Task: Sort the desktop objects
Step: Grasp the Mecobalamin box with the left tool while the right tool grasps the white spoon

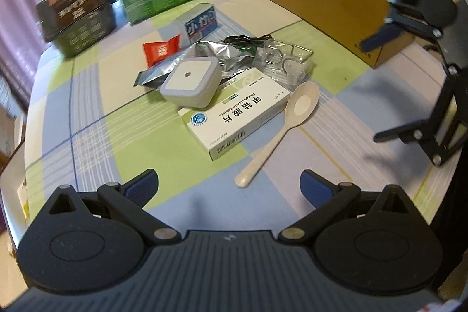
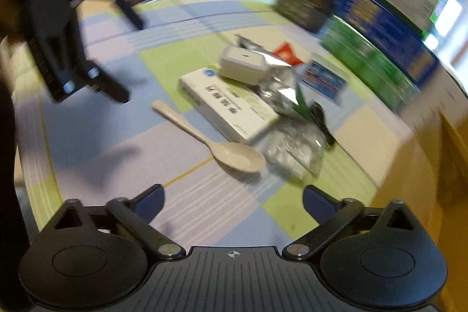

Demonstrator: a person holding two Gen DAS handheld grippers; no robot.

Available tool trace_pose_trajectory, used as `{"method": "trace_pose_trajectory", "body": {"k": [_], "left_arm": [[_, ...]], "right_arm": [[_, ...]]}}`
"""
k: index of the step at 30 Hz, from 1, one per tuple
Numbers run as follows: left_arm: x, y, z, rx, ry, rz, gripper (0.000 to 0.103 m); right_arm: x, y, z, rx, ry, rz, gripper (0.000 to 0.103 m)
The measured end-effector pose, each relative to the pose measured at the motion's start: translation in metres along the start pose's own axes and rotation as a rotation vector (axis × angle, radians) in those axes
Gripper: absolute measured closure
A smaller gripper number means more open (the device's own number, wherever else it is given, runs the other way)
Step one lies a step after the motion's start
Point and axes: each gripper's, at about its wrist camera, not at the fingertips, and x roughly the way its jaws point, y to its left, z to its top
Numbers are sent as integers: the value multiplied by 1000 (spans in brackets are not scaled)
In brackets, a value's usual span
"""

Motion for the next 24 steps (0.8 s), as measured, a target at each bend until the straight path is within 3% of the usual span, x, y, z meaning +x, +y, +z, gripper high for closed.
{"method": "trace_pose_trajectory", "body": {"k": [4, 11, 17, 24], "left_arm": [[13, 6, 6, 76, 8, -13, 2], [36, 19, 14, 204, 7, -60, 2], [60, 35, 23, 213, 7, -113, 2], [87, 45, 33, 256, 14, -192, 2]], "right_arm": [[23, -4, 10, -162, 47, 66, 32], [56, -10, 25, -343, 113, 135, 38], [77, -23, 31, -343, 156, 189, 40], [85, -31, 36, -350, 167, 222, 52]]}}
